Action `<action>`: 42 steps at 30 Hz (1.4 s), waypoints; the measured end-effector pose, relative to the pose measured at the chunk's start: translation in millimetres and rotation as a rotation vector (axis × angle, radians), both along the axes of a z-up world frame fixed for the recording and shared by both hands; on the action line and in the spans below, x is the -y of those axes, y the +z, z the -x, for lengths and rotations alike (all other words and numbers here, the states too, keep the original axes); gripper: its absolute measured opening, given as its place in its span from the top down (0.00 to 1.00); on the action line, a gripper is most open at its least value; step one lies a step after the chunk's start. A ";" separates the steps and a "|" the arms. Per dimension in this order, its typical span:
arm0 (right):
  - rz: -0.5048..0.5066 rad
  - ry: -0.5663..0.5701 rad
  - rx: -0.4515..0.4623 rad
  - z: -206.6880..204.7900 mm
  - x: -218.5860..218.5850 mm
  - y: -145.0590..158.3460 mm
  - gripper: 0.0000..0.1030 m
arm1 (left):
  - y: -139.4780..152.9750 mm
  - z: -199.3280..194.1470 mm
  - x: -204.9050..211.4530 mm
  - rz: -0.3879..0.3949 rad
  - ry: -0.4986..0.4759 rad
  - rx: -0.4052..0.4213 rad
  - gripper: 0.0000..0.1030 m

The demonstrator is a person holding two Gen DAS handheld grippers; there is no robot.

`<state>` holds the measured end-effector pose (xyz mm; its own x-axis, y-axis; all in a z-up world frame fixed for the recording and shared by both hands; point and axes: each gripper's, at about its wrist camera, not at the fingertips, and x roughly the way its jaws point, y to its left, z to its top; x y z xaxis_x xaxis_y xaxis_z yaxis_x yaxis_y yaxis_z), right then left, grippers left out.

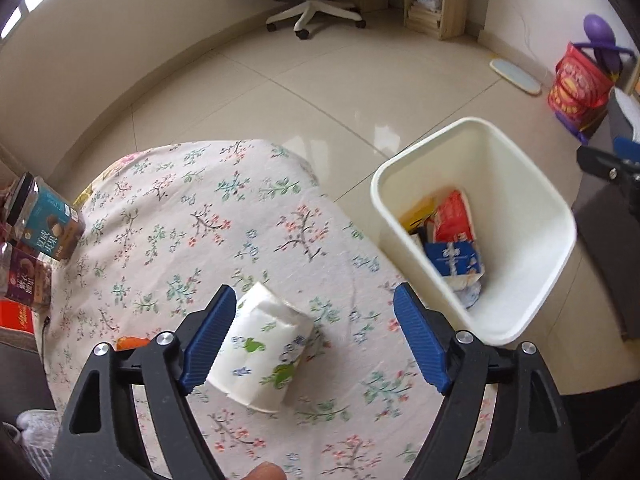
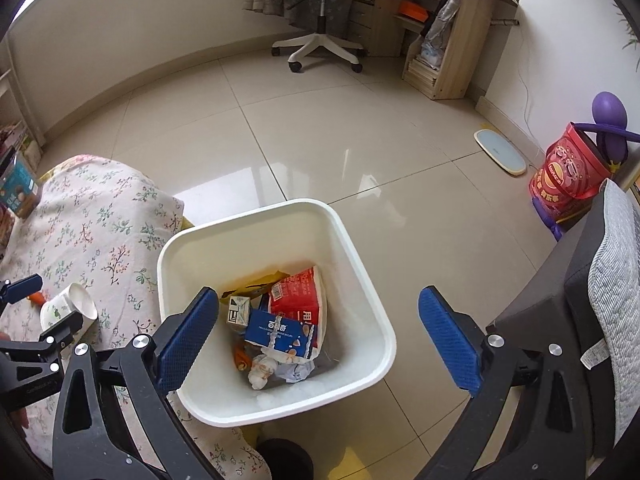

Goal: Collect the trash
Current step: 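Grasp the white paper cup with the left tool, then grasp the orange peel with the right tool while the left tool holds the cup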

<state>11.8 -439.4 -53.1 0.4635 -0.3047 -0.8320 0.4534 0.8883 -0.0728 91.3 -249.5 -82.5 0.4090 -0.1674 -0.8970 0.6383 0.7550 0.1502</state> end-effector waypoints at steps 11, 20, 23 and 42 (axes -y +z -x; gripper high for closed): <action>0.025 0.085 -0.048 -26.1 -35.5 -1.1 0.07 | -58.0 -10.9 -14.0 -0.258 -0.155 -0.082 0.25; 0.027 0.159 -0.068 -57.3 -80.2 -2.6 0.07 | -33.9 -29.7 -72.7 -0.101 0.000 -0.073 0.47; 0.019 0.220 -0.070 -71.4 -108.2 -3.7 0.07 | -15.1 -31.3 -104.0 -0.021 0.069 -0.062 0.47; -0.050 0.694 -0.137 -150.0 -339.4 -66.1 0.07 | 23.2 -56.6 -319.3 0.271 0.564 -0.033 0.46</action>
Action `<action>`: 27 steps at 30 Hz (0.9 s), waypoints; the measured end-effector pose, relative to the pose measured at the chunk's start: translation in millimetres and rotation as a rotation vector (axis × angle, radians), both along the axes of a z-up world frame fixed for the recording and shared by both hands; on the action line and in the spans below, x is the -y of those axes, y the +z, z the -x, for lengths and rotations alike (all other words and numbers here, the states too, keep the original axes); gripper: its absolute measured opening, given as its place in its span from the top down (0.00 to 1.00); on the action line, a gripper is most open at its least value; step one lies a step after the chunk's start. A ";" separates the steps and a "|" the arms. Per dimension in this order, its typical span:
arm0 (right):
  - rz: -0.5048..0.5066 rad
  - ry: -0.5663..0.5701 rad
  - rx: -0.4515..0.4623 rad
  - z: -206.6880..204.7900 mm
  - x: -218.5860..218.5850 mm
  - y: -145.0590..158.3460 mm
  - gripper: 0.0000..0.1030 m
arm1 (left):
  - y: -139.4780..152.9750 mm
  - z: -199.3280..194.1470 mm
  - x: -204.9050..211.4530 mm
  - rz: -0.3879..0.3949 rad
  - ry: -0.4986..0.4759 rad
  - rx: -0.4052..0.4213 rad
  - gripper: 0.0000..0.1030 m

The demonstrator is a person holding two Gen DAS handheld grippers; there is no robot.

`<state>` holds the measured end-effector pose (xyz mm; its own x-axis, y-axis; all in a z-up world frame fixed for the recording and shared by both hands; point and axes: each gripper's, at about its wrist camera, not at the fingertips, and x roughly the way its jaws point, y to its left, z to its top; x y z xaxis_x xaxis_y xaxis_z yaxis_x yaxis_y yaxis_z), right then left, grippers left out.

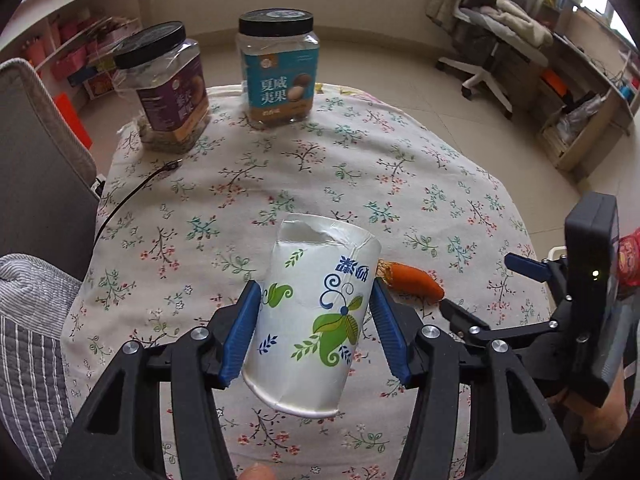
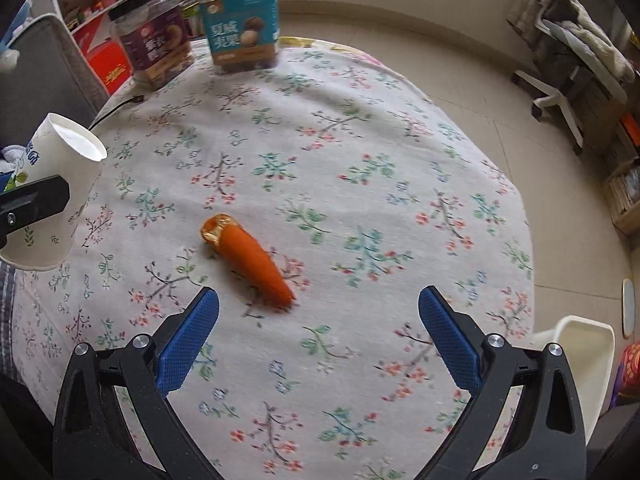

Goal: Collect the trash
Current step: 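Grasp the orange peel with the right tool while the left tool holds the cup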

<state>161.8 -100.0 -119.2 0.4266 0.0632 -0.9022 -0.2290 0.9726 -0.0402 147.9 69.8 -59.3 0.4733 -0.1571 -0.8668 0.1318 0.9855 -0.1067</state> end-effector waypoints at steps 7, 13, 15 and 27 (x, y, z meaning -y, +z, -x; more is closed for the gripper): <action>-0.017 0.022 -0.069 -20.4 -28.1 -28.4 0.24 | 1.6 -2.7 -24.4 0.038 0.044 -0.006 0.46; -0.034 0.025 -0.072 -23.8 -31.6 -32.1 0.66 | 3.6 -6.7 -26.1 0.059 0.056 -0.001 0.45; -0.058 0.022 -0.071 -22.6 -29.3 -27.3 0.76 | 4.1 -8.2 -25.8 0.062 0.063 0.003 0.45; -0.158 -0.042 0.081 -3.9 -5.2 32.7 0.81 | 8.9 -5.2 -30.5 0.075 0.137 0.050 0.45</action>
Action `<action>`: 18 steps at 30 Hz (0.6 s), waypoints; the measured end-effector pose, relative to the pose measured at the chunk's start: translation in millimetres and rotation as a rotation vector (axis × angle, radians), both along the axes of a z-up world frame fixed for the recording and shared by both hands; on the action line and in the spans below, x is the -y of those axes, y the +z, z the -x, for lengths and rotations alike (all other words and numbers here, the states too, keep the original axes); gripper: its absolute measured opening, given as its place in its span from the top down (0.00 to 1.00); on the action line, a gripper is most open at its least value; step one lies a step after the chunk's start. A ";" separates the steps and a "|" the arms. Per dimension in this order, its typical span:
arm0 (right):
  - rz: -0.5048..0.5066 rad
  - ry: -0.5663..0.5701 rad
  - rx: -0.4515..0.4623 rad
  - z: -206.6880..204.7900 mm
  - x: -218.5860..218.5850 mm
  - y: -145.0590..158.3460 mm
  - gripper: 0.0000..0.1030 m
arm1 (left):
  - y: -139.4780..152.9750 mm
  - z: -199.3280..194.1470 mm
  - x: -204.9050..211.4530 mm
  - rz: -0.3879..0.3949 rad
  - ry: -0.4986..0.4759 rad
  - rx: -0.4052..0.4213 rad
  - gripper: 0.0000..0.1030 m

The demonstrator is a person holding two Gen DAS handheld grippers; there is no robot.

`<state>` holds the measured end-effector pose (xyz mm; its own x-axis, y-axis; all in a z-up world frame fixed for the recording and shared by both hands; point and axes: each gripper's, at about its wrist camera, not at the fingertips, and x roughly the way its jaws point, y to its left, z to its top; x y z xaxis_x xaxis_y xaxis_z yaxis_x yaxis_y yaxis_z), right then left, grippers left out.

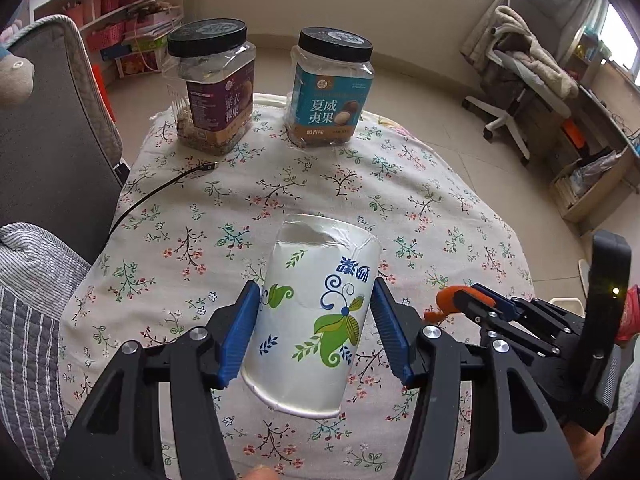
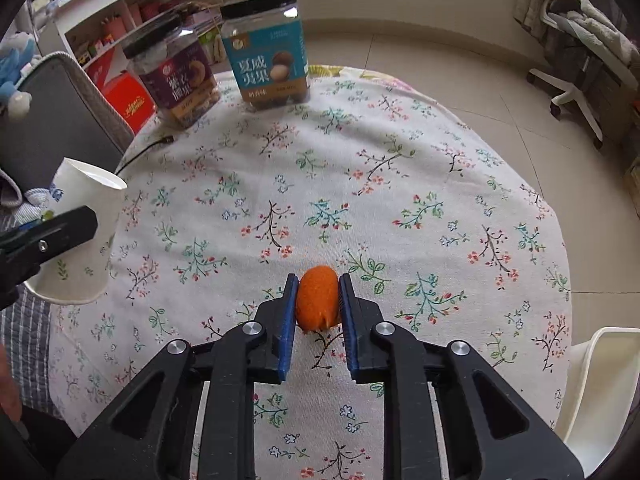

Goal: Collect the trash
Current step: 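Grasp the orange peel with the right tool while the left tool holds the cup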

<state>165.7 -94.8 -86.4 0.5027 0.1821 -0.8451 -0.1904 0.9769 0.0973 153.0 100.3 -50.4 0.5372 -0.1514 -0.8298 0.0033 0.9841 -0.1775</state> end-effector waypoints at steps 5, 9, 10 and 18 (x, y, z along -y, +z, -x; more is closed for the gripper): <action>-0.032 -0.019 0.040 7.2 12.4 17.8 0.84 | 6.9 3.1 4.7 0.005 0.008 0.032 0.45; -0.043 -0.042 0.050 10.6 25.3 24.1 0.85 | 8.3 4.3 11.7 0.004 0.004 0.034 0.45; -0.045 -0.048 0.051 11.4 27.9 24.7 0.85 | 9.0 4.7 13.6 0.006 0.003 0.037 0.45; -0.097 -0.145 -0.027 -3.9 36.0 -9.6 0.32 | 6.0 5.5 20.3 0.000 -0.016 0.038 0.45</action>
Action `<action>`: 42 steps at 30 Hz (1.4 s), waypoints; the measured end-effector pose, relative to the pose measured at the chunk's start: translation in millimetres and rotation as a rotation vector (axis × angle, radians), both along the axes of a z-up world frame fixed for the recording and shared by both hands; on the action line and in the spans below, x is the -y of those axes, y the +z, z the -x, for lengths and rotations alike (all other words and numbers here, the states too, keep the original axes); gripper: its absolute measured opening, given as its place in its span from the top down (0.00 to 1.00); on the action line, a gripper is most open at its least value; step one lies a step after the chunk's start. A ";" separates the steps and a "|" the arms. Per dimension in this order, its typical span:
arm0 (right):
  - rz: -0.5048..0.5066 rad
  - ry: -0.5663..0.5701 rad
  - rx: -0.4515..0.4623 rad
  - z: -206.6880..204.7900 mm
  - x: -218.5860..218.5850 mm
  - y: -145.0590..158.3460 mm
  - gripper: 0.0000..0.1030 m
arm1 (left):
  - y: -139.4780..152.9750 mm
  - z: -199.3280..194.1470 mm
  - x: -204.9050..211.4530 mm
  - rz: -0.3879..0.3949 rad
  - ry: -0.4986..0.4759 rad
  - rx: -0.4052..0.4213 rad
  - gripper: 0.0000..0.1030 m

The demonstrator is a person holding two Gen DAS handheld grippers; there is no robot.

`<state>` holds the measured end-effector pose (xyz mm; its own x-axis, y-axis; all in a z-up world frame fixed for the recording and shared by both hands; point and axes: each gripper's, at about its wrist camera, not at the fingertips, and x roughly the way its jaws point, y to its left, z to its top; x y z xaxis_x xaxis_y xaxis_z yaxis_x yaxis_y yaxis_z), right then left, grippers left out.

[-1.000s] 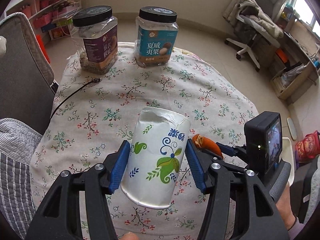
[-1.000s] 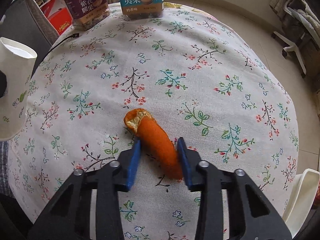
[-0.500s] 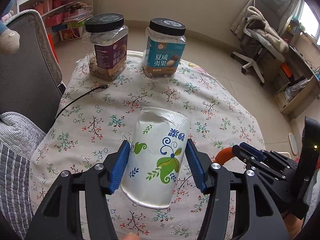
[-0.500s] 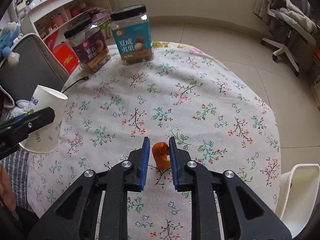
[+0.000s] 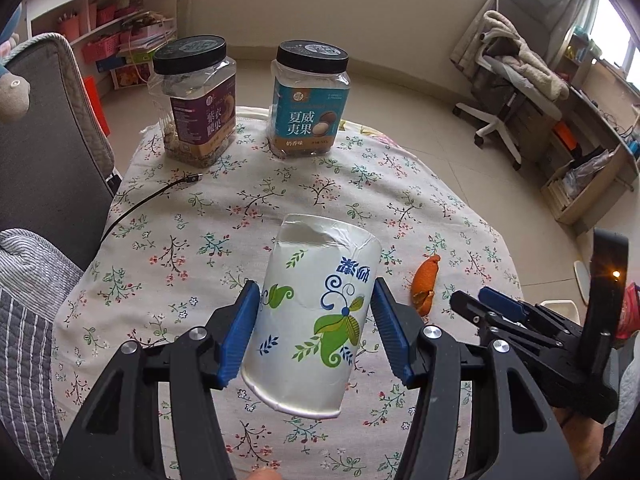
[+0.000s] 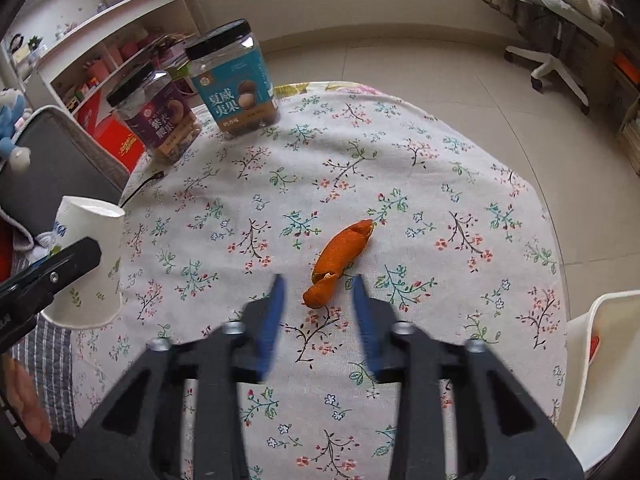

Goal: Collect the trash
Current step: 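Grasp the orange peel with the right tool while the left tool holds the cup, then carry the cup and peel to the white bin and release both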

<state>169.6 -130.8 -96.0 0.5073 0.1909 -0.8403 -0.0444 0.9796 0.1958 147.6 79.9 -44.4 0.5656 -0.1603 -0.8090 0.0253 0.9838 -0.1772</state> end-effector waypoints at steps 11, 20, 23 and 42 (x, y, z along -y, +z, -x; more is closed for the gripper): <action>0.028 -0.132 -0.099 -47.6 -5.5 -60.7 0.24 | -13.1 -13.9 -22.9 0.014 0.047 -0.038 0.45; 0.022 -0.018 -0.040 -47.0 -28.0 -42.4 0.83 | -15.9 -20.7 -29.3 -0.009 0.080 -0.035 0.45; -0.021 0.001 0.003 -39.0 -31.7 -21.5 0.83 | -11.1 -19.8 -31.5 -0.007 0.094 -0.015 0.45; 0.033 0.013 0.221 20.4 -3.3 60.7 0.83 | 14.7 1.5 -1.6 -0.038 0.061 0.098 0.45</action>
